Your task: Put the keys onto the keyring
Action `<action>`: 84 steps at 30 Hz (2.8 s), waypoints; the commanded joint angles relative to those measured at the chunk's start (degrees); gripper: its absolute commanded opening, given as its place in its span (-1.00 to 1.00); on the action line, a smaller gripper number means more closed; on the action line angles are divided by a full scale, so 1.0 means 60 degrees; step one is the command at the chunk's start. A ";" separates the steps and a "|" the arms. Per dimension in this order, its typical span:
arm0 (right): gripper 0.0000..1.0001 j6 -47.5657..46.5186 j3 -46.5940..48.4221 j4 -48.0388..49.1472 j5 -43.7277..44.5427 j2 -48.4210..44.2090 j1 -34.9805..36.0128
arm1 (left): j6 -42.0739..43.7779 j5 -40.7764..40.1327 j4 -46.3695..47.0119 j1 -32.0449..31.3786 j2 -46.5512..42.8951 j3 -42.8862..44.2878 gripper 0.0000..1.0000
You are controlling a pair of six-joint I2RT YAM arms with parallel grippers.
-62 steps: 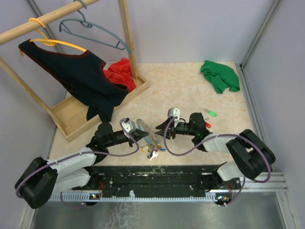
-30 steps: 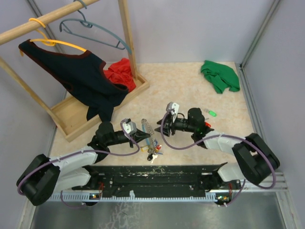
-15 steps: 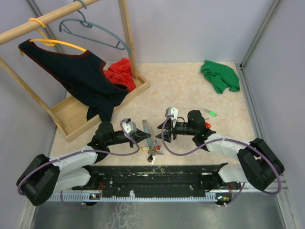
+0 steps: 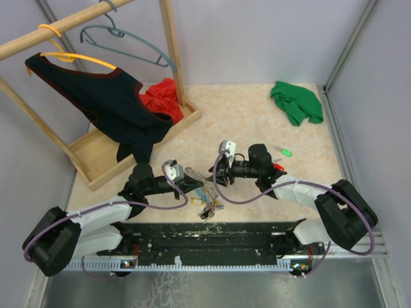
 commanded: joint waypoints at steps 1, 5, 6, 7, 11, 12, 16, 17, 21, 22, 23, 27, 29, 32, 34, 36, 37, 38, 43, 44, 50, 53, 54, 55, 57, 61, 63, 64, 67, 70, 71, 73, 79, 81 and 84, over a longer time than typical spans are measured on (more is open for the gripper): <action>-0.24 0.0511 0.0624 0.0344 0.0244 0.0192 0.0070 | -0.0046 0.0540 0.0556 -0.0054 0.0109 0.0406 -1.00; -0.36 0.0949 0.1240 -0.0702 0.0765 0.0471 0.0070 | 0.0015 0.0534 0.0502 -0.0052 0.0163 0.0436 -1.00; -0.38 0.0986 0.1374 -0.0966 0.0814 0.0520 0.0074 | 0.0027 0.0495 0.0487 -0.0054 0.0163 0.0426 -1.00; -0.38 0.0996 0.1475 -0.1206 0.0937 0.0518 0.0071 | 0.0054 0.0413 0.0484 -0.0054 0.0143 0.0416 -1.00; -0.31 0.0730 0.1464 -0.1978 0.1696 0.0141 0.0048 | 0.0072 0.0098 0.0483 -0.0042 0.0083 0.0339 -1.00; -0.28 0.0580 0.1341 -0.2063 0.1767 -0.0094 0.0042 | 0.0071 0.0036 0.0492 -0.0040 0.0069 0.0324 -1.00; -0.19 -0.0157 0.0847 -0.2160 0.1518 -0.0913 0.0026 | 0.0059 -0.0111 0.0497 -0.0040 0.0032 0.0291 -1.00; -0.19 -0.0351 0.0713 -0.2095 0.1386 -0.1098 0.0026 | 0.0044 -0.0137 0.0505 -0.0032 0.0032 0.0291 -1.00; -0.18 -0.0938 0.0066 -0.1340 0.0565 -0.1650 0.0041 | -0.0011 -0.0200 0.0587 -0.0040 0.0072 0.0292 -1.00; -0.18 -0.1028 -0.0111 -0.1026 0.0294 -0.1714 0.0041 | -0.0046 -0.0237 0.0630 -0.0040 0.0086 0.0291 -1.00; -0.19 -0.1061 -0.0295 -0.0690 0.0075 -0.1742 0.0048 | -0.0087 -0.0248 0.0685 -0.0036 0.0090 0.0278 -1.00; -0.23 -0.1051 -0.0622 0.0323 -0.0647 -0.1575 0.0159 | -0.0233 -0.0309 0.0862 -0.0040 0.0063 0.0228 -1.00; -0.25 -0.1064 -0.0623 0.0497 -0.0750 -0.1381 0.0224 | -0.0260 -0.0264 0.0898 -0.0040 0.0047 0.0218 -1.00; -0.30 -0.1036 -0.0491 0.0638 -0.0893 -0.1078 0.0295 | -0.0317 -0.0168 0.0976 -0.0040 0.0061 0.0217 -1.00; -0.31 -0.0979 -0.0450 0.0858 -0.0934 -0.0945 0.0351 | -0.0325 -0.0128 0.1016 -0.0040 0.0072 0.0203 -1.00; -0.35 -0.0886 -0.0428 0.1062 -0.1025 -0.0825 0.0402 | -0.0348 -0.0119 0.1060 -0.0040 0.0088 0.0203 -1.00; -0.36 -0.0851 -0.0393 0.1105 -0.1058 -0.0774 0.0406 | -0.0346 -0.0112 0.1075 -0.0040 0.0101 0.0203 -1.00; -0.37 -0.0837 -0.0370 0.1114 -0.1068 -0.0718 0.0416 | -0.0349 -0.0098 0.1101 -0.0040 0.0104 0.0203 -1.00; -0.44 -0.0741 -0.0317 0.1225 -0.1151 -0.0591 0.0424 | -0.0404 0.0005 0.1192 -0.0040 0.0174 0.0204 -1.00; -0.46 -0.0688 -0.0313 0.1283 -0.1176 -0.0571 0.0424 | -0.0415 0.0019 0.1202 -0.0040 0.0185 0.0203 -1.00; -0.46 -0.0555 -0.0298 0.1526 -0.1151 -0.0470 0.0435 | -0.0471 0.0132 0.1318 -0.0040 0.0236 0.0214 -1.00; -0.50 -0.0533 -0.0261 0.1325 -0.0788 -0.0481 0.0427 | -0.0461 0.0130 0.1318 -0.0040 0.0205 0.0196 -1.00; -0.52 -0.0583 -0.0225 0.1072 -0.0574 -0.0538 0.0419 | -0.0455 0.0130 0.1311 -0.0040 0.0169 0.0176 -1.00; -0.53 -0.0690 -0.0184 0.0777 -0.0383 -0.0605 0.0405 | -0.0458 0.0122 0.1299 -0.0040 0.0131 0.0154 -1.00; -0.57 -0.0787 -0.0156 0.0381 -0.0211 -0.0714 0.0316 | -0.0438 0.0090 0.1243 -0.0040 0.0050 0.0112 -1.00; -0.60 -0.0666 -0.0148 0.0190 -0.0203 -0.0853 0.0250 | -0.0397 0.0064 0.1185 -0.0036 0.0002 0.0086 -1.00; -0.69 -0.0509 -0.0074 0.0030 0.0181 -0.0863 0.0229 | -0.0383 0.0105 0.1179 -0.0040 0.0002 0.0099 -1.00; -0.75 -0.0403 -0.0026 -0.0104 0.0369 -0.0861 0.0204 | -0.0372 0.0138 0.1169 -0.0040 0.0002 0.0113 -1.00; -0.73 -0.0198 0.0010 -0.0097 0.0212 -0.0874 0.0115 | -0.0360 0.0188 0.1128 -0.0040 0.0020 0.0129 -1.00; -0.52 -0.0216 -0.0060 0.0048 -0.0144 -0.0876 0.0115 | -0.0360 0.0159 0.1128 -0.0040 0.0031 0.0142 -1.00; -0.46 -0.0211 -0.0087 0.0105 -0.0254 -0.0876 0.0114 | -0.0358 0.0152 0.1128 -0.0040 0.0032 0.0151 -1.00; -0.41 -0.0211 -0.0100 0.0222 -0.0483 -0.0815 0.0116 | -0.0368 0.0155 0.1120 -0.0040 0.0056 0.0171 -1.00; -0.35 0.0092 -0.0061 0.0730 -0.0721 -0.0629 0.0114 | -0.0417 0.0300 0.1162 -0.0040 0.0168 0.0225 -1.00; -0.36 0.0251 -0.0043 0.0976 -0.0631 -0.0568 0.0119 | -0.0422 0.0426 0.1198 -0.0032 0.0212 0.0238 -1.00; -0.41 0.0455 0.0001 0.1194 -0.0319 -0.0465 0.0125 | -0.0426 0.0648 0.1215 -0.0040 0.0276 0.0275 -1.00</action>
